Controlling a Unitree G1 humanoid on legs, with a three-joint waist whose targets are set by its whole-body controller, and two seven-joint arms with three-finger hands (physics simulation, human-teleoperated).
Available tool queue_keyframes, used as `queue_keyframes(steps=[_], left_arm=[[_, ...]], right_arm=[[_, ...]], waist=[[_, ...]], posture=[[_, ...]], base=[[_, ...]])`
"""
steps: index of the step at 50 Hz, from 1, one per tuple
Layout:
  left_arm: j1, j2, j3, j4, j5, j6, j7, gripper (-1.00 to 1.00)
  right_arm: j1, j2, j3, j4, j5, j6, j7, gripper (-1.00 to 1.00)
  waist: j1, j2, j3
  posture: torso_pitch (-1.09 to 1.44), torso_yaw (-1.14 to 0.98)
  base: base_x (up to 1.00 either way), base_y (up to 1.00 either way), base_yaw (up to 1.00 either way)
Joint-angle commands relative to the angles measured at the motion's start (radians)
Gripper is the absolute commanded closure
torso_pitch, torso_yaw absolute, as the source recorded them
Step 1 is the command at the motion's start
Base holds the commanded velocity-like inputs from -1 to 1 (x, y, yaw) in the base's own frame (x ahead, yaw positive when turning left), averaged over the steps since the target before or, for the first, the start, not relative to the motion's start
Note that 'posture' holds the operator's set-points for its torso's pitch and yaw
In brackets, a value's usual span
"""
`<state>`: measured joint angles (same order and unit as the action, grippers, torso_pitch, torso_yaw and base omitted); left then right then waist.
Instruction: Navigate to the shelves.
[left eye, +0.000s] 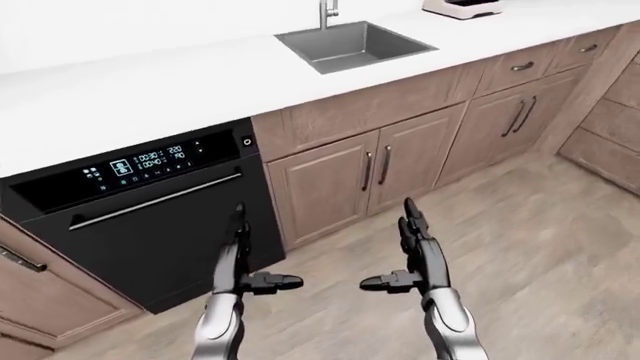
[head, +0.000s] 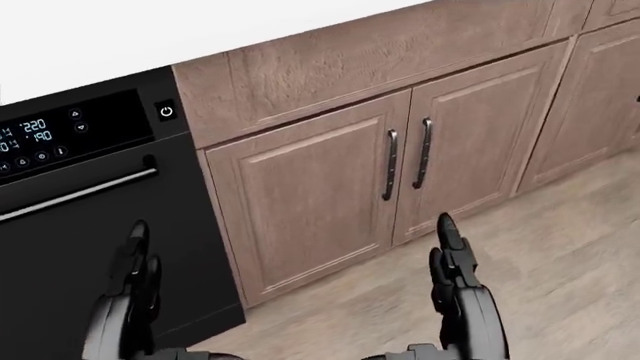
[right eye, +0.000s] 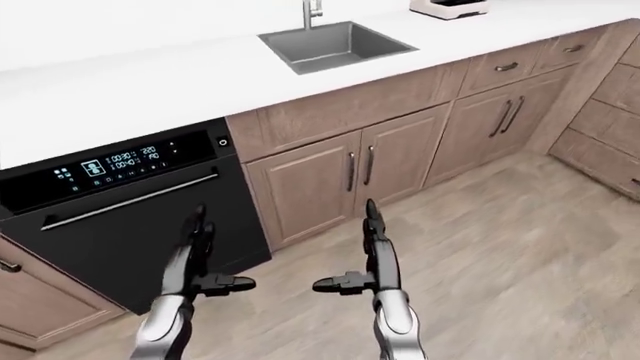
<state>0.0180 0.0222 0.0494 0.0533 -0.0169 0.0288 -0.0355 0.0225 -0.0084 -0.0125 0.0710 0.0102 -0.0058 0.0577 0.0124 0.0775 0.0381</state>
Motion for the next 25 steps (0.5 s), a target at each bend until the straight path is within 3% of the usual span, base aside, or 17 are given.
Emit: queue_keyframes(steps=[1,4,8,10,12,13,15,17,21,23,25], left_arm=[[-0.021,-0.003,-0.011,-0.048,-0.002,-0.031,-0.002,-1.0],[-0.021,-0.003,-0.011,-0.048,-0.002,-0.031,-0.002,-1.0],[-0.021,-0.003,-0.011,-0.048,-0.002,-0.031,-0.002,-1.0],[-0.021,-0.003,-0.011,-0.048,-0.002,-0.031,-0.002,-1.0],[-0.021,-0.003,-0.011,-0.048,-0.002,-0.031,-0.002,-1.0],[-0.021,-0.003,-0.011,-0.048,-0.002,-0.031,-0.002,-1.0],[-0.021,-0.003,-0.011,-0.048,-0.002,-0.031,-0.002,-1.0],[-0.021,-0.003,-0.011,-0.048,-0.002,-0.031,-0.002,-1.0],[-0.021,-0.003,-0.011,-0.048,-0.002,-0.031,-0.002,-1.0],[-0.021,-0.003,-0.011,-0.048,-0.002,-0.031,-0.002,-1.0],[-0.021,-0.003,-0.011,-0.048,-0.002,-0.031,-0.002,-1.0]], right_arm=[[-0.02,-0.008,-0.012,-0.042,-0.002,-0.034,-0.001,-1.0],[-0.017,-0.009,-0.014,-0.046,-0.001,-0.036,0.001,-1.0],[-0.018,-0.009,-0.013,-0.043,-0.003,-0.036,0.002,-1.0],[-0.022,-0.008,-0.016,-0.046,0.001,-0.027,0.0,-1.0],[-0.018,-0.009,-0.013,-0.044,-0.001,-0.035,0.003,-1.0],[-0.022,-0.009,-0.014,-0.036,-0.001,-0.039,0.003,-1.0],[-0.019,-0.008,-0.014,-0.047,-0.001,-0.032,0.002,-1.0],[-0.02,-0.008,-0.011,-0.039,-0.006,-0.04,0.002,-1.0],[-0.022,-0.009,-0.014,-0.034,-0.002,-0.041,0.004,-1.0],[-0.022,-0.008,-0.013,-0.036,-0.003,-0.039,0.003,-1.0],[-0.02,-0.008,-0.012,-0.037,-0.005,-0.042,0.003,-1.0]], waist=[[-0.009,0.0,-0.018],[-0.009,-0.022,-0.026],[-0.005,-0.07,-0.02],[-0.005,-0.103,-0.023],[-0.012,-0.166,-0.041],[-0.025,-0.13,-0.03],[-0.026,-0.13,-0.029],[-0.028,-0.112,-0.031],[-0.021,-0.076,-0.012],[-0.018,-0.052,-0.007],[-0.017,-0.009,-0.01]], posture=[[0.0,0.0],[0.0,0.0],[0.0,0.0],[0.0,0.0],[0.0,0.0],[0.0,0.0],[0.0,0.0],[0.0,0.0],[0.0,0.0],[0.0,0.0],[0.0,0.0]], base=[[0.0,0.0,-0.38],[0.0,0.0,-0.39],[0.0,0.0,-0.38],[0.0,0.0,-0.38],[0.0,0.0,-0.37],[0.0,0.0,-0.38],[0.0,0.0,-0.38],[0.0,0.0,-0.38],[0.0,0.0,-0.37],[0.0,0.0,-0.38],[0.0,0.0,-0.38]])
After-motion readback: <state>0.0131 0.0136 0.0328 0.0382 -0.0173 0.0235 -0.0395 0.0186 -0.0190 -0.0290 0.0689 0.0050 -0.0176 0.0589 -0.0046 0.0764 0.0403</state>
